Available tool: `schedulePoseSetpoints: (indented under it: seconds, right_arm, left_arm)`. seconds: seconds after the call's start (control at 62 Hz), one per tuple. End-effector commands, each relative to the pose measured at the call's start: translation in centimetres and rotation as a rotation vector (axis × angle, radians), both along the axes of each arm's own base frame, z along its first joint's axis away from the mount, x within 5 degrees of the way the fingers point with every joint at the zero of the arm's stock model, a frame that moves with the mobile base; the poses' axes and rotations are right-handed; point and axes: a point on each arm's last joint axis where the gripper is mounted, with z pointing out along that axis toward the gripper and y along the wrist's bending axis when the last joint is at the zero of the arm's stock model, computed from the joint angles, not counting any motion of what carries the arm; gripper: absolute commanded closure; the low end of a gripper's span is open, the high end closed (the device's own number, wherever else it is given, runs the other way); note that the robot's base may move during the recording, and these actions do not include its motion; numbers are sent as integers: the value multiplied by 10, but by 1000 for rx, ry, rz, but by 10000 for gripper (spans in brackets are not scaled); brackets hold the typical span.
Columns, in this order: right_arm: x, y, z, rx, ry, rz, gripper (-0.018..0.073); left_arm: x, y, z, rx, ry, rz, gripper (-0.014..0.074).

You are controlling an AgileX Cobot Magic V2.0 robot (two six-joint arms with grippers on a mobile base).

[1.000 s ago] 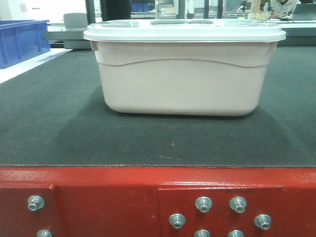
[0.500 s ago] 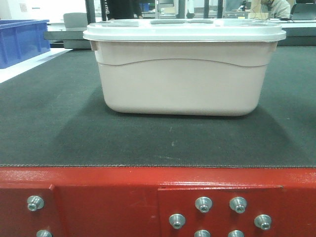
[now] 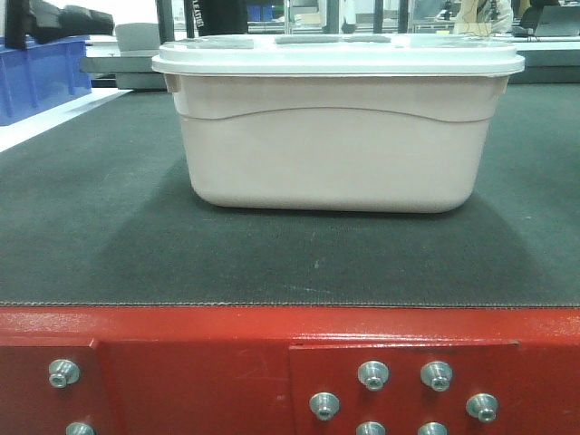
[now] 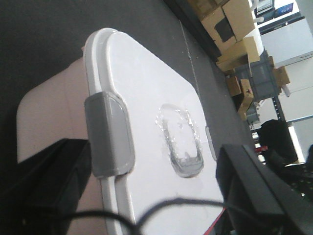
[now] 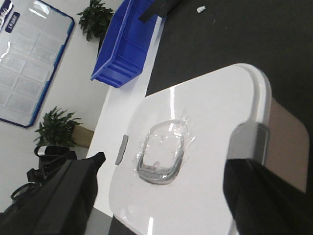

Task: Grab white bin and place on right shelf
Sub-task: 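Lower both grippers onto the lid's grey side clips and close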

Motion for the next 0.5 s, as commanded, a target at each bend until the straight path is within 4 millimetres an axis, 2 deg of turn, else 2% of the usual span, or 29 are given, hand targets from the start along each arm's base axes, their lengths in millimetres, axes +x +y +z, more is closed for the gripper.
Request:
schedulePoseSetpoints:
  seconds: [0.0, 0.242, 0.371, 0.484]
  right_arm:
    - [1, 6, 13, 88, -116, 127, -73]
    - [38, 6, -43, 128, -20, 162, -73]
    - [50, 15, -61, 132, 4, 187, -73]
    - [57, 28, -69, 143, 9, 217, -73]
  left_arm:
    - [-3, -6, 31, -111, -92, -2, 167]
    - [9, -24, 4, -108, -51, -31, 169]
    - [14, -33, -8, -105, -26, -39, 169]
    - [17, -38, -15, -119, -5, -46, 169]
